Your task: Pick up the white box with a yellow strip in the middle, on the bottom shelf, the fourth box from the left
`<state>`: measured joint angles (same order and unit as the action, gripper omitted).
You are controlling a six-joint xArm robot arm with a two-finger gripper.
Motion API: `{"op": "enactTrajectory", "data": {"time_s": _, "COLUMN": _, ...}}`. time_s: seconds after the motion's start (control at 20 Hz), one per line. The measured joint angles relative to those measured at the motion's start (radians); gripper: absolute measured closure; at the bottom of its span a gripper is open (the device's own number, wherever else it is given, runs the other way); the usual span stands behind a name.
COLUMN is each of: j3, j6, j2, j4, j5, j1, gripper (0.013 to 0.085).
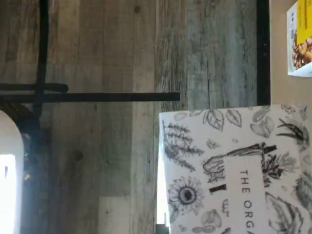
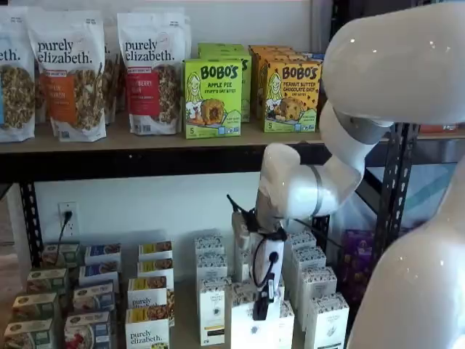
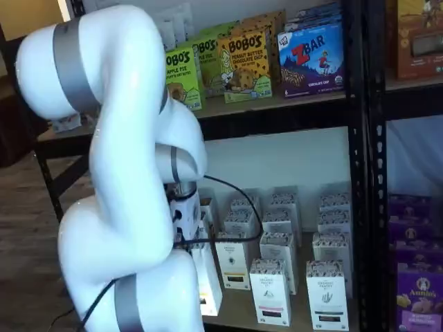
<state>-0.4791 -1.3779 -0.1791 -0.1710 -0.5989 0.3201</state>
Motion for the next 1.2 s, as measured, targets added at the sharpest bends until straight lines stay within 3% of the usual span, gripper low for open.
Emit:
{"op": "enactTrajectory", "data": {"time_s": 0.2, "j3": 0.003, "j6": 0.020, "j2": -0.069, "j4": 0.015, "j5": -0.052, "j1": 0.001, "gripper": 0.0450}}
{"op": "enactTrajectory", "data": {"time_s": 0.45, "j3": -0.016, "j6": 0.015, "j2": -0.131, "j4": -0.005, "j5": -0.132, "j1": 0.000, "gripper": 0.0450}}
{"op": "enactTrajectory", "data": {"time_s": 1.2, "j3": -0.060, "j6": 0.070, "j2": -0.272, "j4": 0.032, "j5": -0.274, "j1": 0.009, "gripper": 0.0450}}
